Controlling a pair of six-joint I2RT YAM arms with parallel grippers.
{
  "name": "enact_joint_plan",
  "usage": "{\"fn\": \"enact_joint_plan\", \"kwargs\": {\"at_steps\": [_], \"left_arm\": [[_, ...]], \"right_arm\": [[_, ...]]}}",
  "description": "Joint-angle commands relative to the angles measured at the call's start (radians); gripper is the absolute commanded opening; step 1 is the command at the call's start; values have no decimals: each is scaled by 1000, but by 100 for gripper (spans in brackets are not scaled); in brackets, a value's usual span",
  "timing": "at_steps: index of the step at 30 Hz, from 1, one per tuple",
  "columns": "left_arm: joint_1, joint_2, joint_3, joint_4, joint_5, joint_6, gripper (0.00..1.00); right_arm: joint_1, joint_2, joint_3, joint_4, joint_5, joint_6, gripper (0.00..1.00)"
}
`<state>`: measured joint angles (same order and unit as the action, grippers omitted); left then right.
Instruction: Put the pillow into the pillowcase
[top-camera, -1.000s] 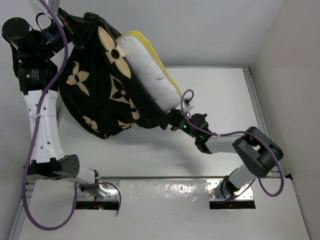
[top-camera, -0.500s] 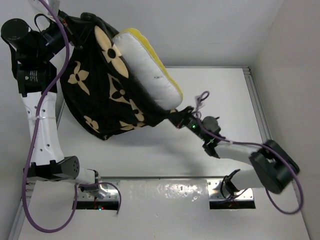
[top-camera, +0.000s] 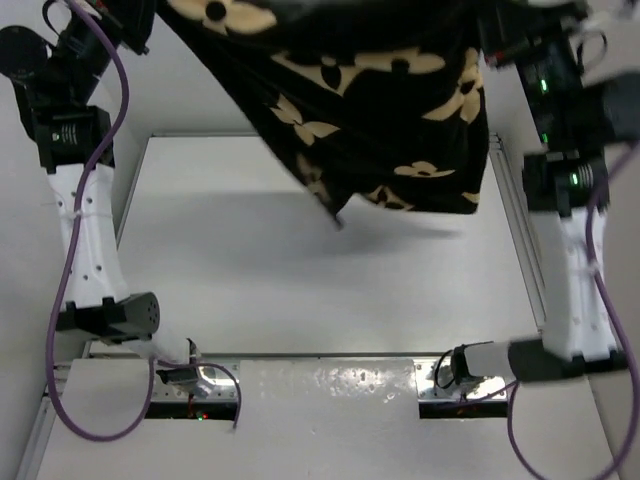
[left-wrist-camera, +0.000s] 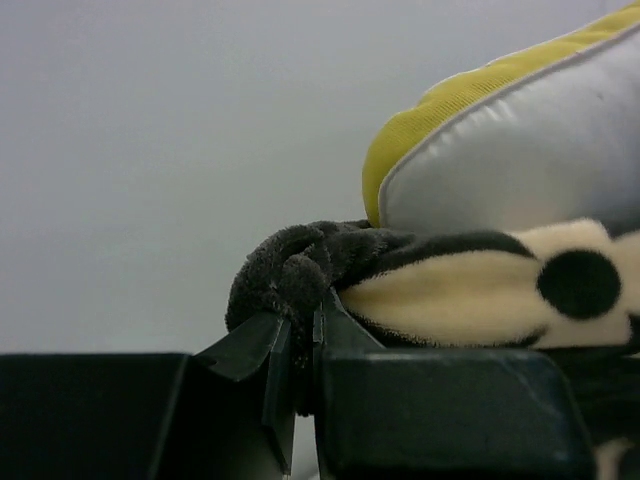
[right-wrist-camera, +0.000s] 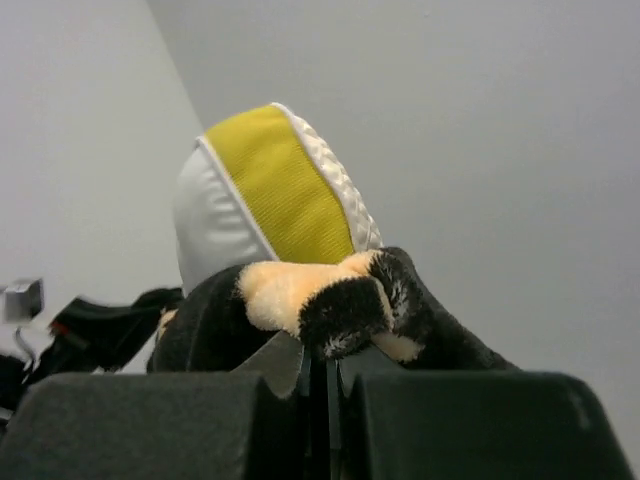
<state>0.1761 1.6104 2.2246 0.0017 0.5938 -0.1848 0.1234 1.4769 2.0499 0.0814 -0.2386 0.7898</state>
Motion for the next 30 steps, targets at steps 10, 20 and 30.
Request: {"fn": "enact_joint_plan", "kwargs": {"at_steps": [10,20,30], "left_arm": [[34,-162,-78,0,93,99,0],[-14,47,112,-227,41,125,0],[94,-244,-268,53,122,179,0]], "right_arm": [[-106,-280,-97,-175,-28,-90,0],[-220,-18,174,-264,-179,80,0],[-437,-295,-395,46,-283,307,0]]}}
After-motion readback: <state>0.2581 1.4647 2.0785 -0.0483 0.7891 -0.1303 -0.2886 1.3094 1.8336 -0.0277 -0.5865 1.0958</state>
